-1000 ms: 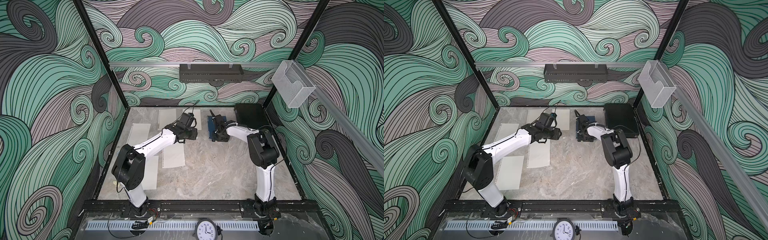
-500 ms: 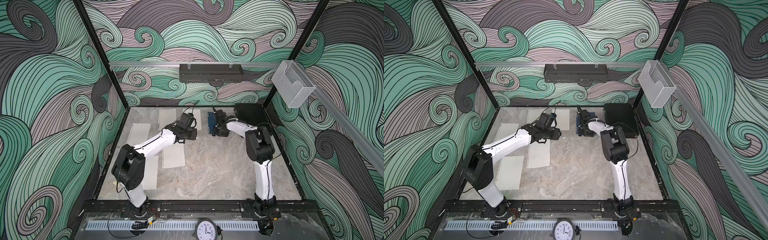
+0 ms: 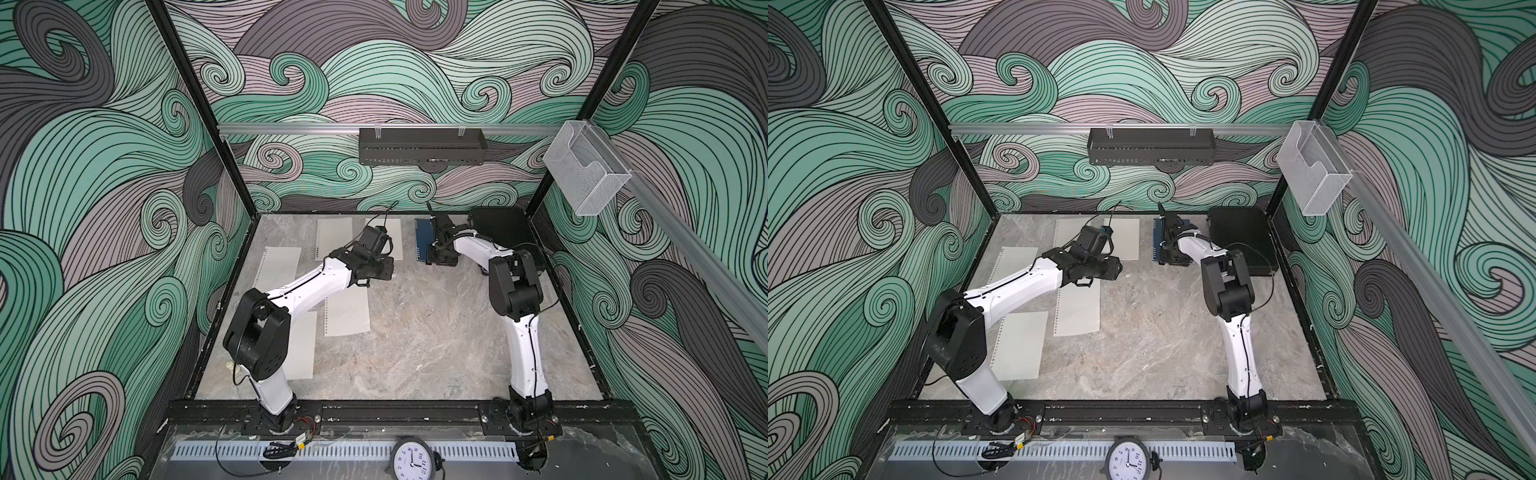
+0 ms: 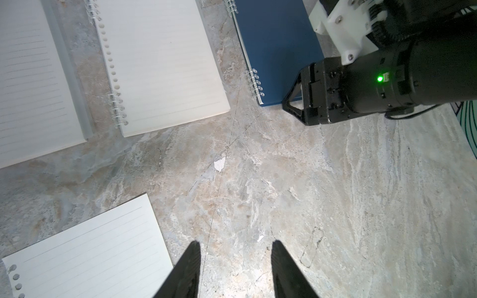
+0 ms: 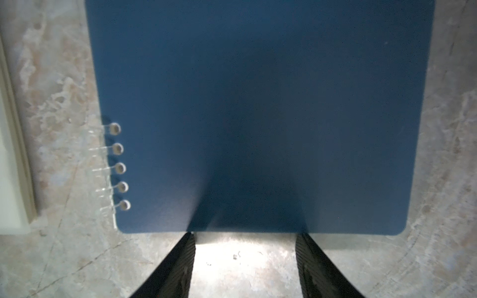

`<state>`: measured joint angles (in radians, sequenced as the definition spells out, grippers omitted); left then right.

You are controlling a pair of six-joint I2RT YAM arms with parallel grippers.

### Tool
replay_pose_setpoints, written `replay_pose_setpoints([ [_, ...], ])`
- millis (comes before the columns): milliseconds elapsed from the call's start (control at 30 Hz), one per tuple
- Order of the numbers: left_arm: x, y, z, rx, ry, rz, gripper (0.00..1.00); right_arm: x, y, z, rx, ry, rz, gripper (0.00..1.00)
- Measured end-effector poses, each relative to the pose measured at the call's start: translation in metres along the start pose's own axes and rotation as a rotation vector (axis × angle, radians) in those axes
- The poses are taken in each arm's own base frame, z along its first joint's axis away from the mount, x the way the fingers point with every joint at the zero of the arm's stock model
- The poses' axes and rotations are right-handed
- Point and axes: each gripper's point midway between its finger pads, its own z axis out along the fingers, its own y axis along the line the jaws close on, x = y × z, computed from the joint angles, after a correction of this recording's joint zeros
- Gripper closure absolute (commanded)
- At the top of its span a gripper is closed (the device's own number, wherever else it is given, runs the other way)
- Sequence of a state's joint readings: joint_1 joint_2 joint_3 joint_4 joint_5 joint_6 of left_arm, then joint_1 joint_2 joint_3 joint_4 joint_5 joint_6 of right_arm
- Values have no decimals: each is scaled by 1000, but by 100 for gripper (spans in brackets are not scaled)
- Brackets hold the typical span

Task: Tear off pages from different notebooks
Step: Move the notebook to the center of the board, then reset both arms

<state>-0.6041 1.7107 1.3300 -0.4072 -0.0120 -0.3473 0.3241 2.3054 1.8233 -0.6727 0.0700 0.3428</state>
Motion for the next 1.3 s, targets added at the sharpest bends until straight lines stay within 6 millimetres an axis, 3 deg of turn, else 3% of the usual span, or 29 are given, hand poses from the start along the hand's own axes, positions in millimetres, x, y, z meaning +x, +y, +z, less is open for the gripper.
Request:
replay_pose_setpoints([
  [367,-1,3,0,-5,-1,-1,54,-2,-8,-4,9,9,-16,36],
  [500,-2,10,0,-16,2,-7,53,4,-11,-18,10,2,-24,34],
  [733,-7,20,-6,-38,14,17,48,-1,-18,-73,0,-121,-39,23],
  [767,-11,20,-8,-39,7,25,46,-4,-18,-82,-10,-149,-44,8],
  [800,-17,21,-12,-41,-2,31,44,-5,-17,-91,-22,-178,-50,1],
  [833,-23,21,-15,-42,-12,36,9,-6,-17,-99,-34,-202,-48,1],
  [867,-31,22,-20,-43,-24,48,1,-6,-17,-109,-43,-229,-55,1],
  [1067,-84,48,-58,-101,-119,10,1,-6,-25,-164,-31,-376,-66,1],
  [1200,-93,83,-83,-186,-145,-11,1,-1,-44,-195,-6,-451,-46,1],
  [1300,-99,111,-108,-254,-189,-28,1,4,-61,-208,9,-488,-20,1],
])
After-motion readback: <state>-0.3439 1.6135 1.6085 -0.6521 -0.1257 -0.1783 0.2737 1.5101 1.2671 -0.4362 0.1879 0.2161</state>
